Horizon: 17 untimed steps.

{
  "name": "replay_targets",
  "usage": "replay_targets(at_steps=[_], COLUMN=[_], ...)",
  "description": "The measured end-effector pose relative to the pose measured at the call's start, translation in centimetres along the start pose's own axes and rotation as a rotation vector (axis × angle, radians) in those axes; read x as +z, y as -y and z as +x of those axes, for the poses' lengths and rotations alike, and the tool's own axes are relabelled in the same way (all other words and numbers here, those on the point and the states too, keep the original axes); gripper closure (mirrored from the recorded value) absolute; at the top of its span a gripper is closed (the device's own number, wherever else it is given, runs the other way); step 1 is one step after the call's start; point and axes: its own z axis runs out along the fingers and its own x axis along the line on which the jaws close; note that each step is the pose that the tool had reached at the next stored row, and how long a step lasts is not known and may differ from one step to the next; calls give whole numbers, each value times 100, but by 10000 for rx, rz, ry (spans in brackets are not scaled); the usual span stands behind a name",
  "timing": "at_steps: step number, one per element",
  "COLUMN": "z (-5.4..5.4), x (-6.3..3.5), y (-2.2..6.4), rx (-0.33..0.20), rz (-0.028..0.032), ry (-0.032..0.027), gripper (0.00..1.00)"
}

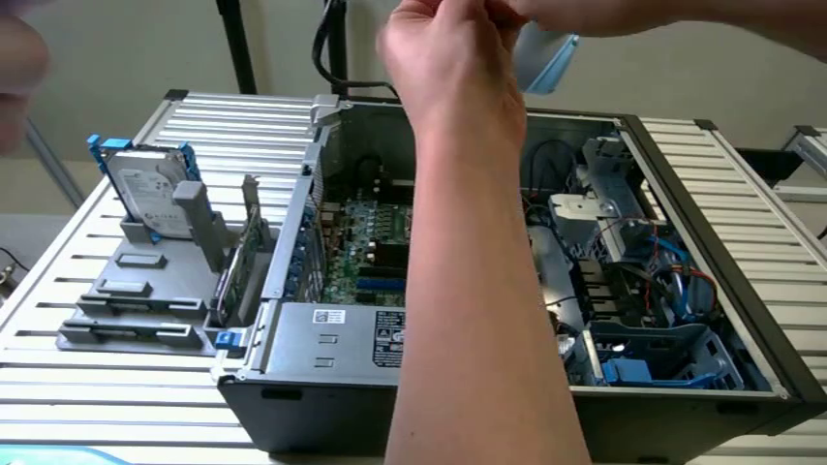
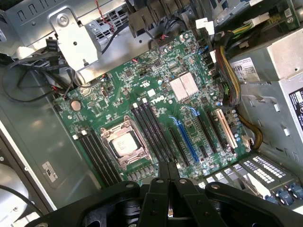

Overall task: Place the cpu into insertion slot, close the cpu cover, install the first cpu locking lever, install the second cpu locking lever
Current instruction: 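Install the second cpu locking lever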

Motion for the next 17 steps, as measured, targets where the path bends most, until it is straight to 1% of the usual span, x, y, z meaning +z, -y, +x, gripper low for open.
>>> replay_targets(at_steps=[17], z=[7], x=[-1], y=[-13], rx=[131], rz=[3], ry=[-6], gripper=[89])
